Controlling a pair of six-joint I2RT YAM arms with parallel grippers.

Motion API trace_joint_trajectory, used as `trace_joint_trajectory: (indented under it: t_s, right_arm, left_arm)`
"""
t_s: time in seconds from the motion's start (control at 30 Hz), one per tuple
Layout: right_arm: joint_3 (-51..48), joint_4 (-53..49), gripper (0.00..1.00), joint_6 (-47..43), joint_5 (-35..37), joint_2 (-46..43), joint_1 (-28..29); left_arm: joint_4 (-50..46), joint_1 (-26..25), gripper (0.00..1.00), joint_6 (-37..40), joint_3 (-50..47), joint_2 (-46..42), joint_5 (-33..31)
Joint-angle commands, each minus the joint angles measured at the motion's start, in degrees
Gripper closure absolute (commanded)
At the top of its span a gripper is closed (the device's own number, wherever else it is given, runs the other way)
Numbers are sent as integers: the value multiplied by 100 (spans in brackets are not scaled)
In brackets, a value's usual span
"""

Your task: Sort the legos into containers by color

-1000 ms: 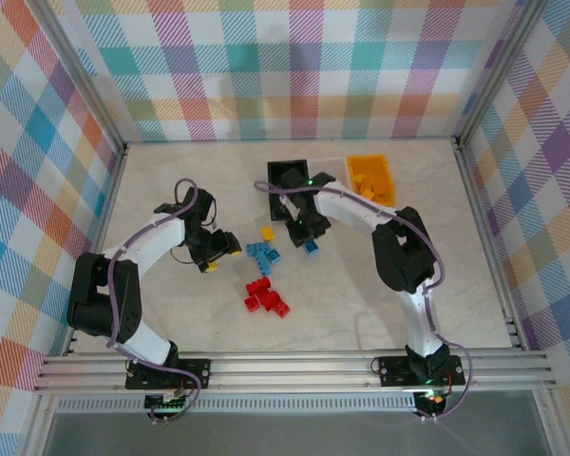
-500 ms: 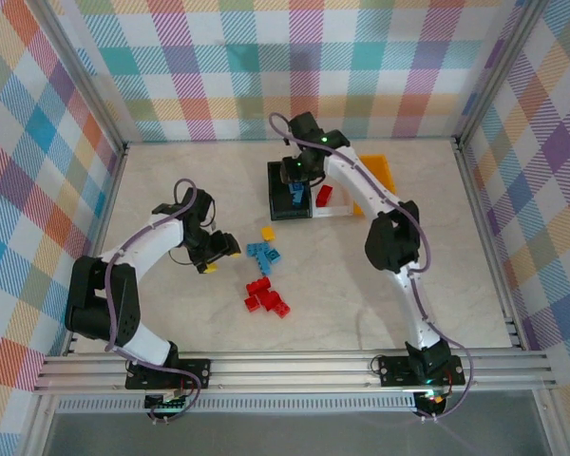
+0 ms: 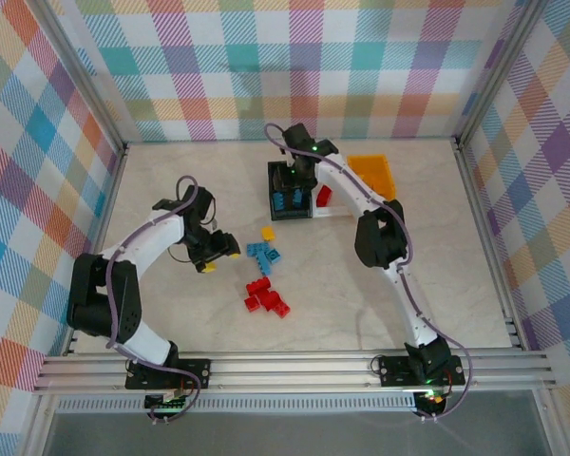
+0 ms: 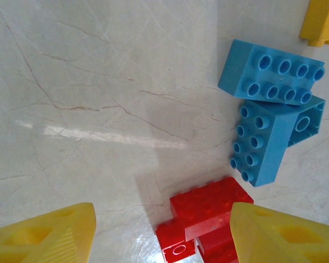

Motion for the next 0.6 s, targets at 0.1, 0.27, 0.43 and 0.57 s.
trace_joint_trajectory:
  t_s: [0.1,0.27,0.43,0.57]
  right_arm:
    - [-192,-265,47,152,-545,-736,-16]
    - [-1480,-627,41,-123,-1394,-1570,134]
    - [-3033,-699,39,-510,-1566,-2317,564]
    - [-3734,-554,42,-512,-1590,-2486,876]
  left_arm:
    - [154,82,34,-39,238,157,88]
    - [462,82,34,-254,90,122,114]
    - [729,82,34,-437,-169,-11,116]
    - [802,82,34,-505,-298,-103,88]
